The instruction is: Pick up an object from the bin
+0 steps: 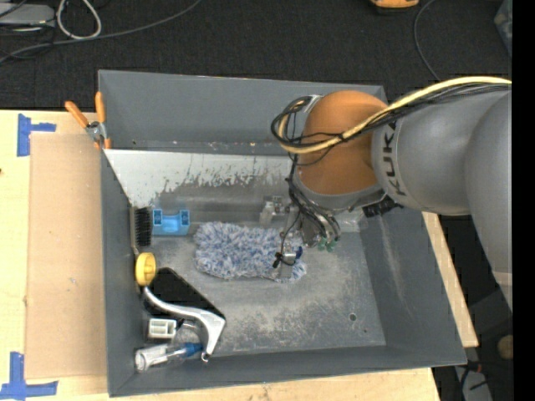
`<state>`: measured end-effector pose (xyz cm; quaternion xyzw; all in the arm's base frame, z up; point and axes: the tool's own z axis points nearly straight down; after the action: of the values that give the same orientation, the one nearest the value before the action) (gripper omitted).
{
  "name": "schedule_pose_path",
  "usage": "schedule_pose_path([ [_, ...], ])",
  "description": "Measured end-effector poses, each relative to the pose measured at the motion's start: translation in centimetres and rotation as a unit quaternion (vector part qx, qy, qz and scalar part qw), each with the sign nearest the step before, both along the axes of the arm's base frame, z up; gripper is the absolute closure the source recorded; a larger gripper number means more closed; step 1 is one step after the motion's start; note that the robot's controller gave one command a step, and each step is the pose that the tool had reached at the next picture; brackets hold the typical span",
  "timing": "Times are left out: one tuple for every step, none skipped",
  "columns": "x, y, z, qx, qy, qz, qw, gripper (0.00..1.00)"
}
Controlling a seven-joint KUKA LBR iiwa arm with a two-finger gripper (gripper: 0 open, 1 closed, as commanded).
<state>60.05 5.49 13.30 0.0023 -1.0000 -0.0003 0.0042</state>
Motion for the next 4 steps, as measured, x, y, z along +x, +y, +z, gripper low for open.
schedule_pose_path([
  [0.2, 0.0, 0.5, 0.000, -0.0037, -0.001, 1.0000, 0.00],
  [1.6, -1.1, -6.6, 0.001, -0.0015, 0.065, 0.9979, 0.00],
  [1.6, -1.1, -7.0, 0.001, -0.0042, 0.073, 0.9973, 0.00],
  [1.7, -1.1, -6.8, 0.001, -0.0029, 0.065, 0.9979, 0.00],
])
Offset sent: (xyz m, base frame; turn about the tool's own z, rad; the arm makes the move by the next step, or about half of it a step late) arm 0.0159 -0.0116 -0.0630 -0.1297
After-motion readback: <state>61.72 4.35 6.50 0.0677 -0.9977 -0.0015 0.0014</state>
